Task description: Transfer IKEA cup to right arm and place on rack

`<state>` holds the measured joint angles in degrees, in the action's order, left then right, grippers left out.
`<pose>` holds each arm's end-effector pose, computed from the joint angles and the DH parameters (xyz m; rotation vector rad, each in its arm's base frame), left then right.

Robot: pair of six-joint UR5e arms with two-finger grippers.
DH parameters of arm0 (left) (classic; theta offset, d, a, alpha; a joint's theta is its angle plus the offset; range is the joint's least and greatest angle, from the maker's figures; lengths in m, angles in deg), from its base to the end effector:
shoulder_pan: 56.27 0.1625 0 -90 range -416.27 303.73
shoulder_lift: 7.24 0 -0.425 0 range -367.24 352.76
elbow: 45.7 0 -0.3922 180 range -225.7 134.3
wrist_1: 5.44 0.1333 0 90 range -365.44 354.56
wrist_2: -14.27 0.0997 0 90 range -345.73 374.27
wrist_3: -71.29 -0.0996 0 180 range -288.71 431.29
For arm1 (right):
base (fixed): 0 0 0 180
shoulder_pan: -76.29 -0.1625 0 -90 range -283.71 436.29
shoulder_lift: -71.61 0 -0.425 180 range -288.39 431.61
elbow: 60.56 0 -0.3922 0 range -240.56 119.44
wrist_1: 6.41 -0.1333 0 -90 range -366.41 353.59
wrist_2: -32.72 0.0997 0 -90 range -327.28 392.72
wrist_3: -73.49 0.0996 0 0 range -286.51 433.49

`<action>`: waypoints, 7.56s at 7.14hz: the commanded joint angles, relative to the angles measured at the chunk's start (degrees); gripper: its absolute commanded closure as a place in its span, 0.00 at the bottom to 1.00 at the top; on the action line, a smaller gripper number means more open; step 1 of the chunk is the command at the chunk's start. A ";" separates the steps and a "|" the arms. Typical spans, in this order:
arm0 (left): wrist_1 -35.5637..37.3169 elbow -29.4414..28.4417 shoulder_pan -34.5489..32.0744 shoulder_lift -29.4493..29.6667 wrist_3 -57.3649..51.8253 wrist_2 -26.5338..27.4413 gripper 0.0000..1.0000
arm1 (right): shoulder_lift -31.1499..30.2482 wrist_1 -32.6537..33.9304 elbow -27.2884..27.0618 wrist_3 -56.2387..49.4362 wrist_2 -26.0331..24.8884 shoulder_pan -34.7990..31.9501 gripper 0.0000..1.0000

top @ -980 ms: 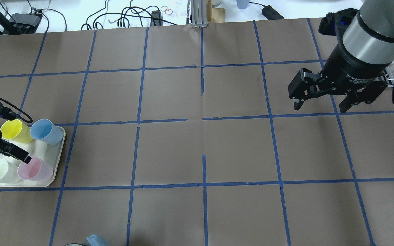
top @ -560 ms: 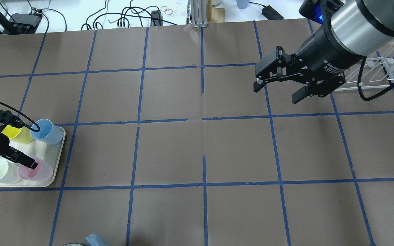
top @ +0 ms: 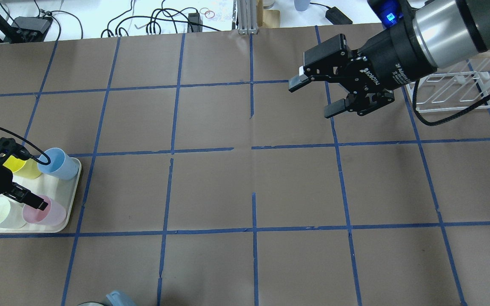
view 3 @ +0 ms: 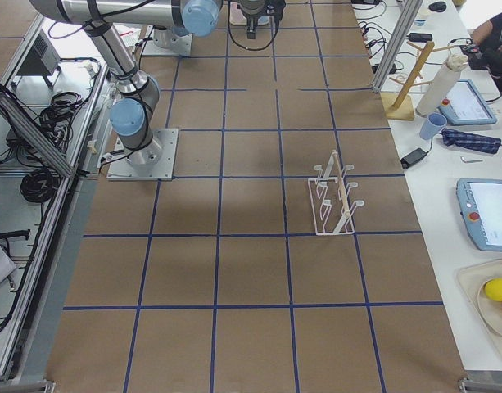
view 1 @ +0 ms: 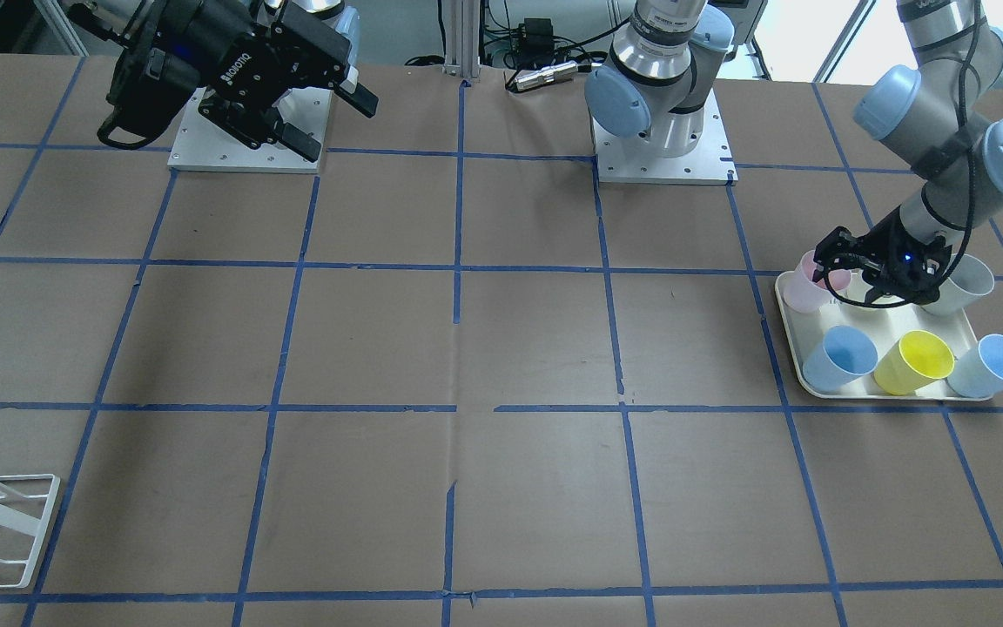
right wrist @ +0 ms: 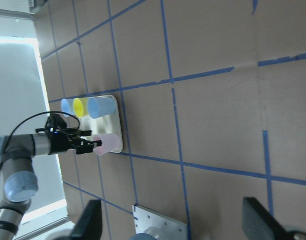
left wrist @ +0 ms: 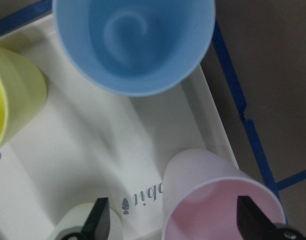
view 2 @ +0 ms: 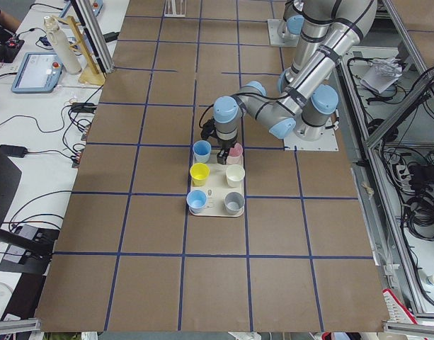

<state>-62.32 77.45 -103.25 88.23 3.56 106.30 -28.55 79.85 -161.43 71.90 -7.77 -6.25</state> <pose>0.2030 -0.4078 0.2321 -0.6616 -3.0081 -0.1290 0.1538 -0.4352 0.5038 0.1572 2.2695 0.0054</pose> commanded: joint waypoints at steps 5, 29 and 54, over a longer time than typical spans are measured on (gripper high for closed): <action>-0.34 0.17 0.05 -0.11 -0.48 -0.19 0.86 | -0.04 -1.44 -8.64 -7.55 29.13 2.21 0.00; -70.92 -15.74 -35.98 -9.51 9.10 -93.26 1.00 | -0.57 -11.64 -12.86 -14.78 44.53 1.77 0.00; -27.29 -20.49 -36.78 -6.09 55.84 -35.33 0.00 | -0.48 -6.85 3.30 -8.69 -13.22 16.18 0.83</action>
<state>-95.95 57.13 -139.74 81.21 56.12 61.09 -29.01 69.97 -160.28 63.51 -10.61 9.76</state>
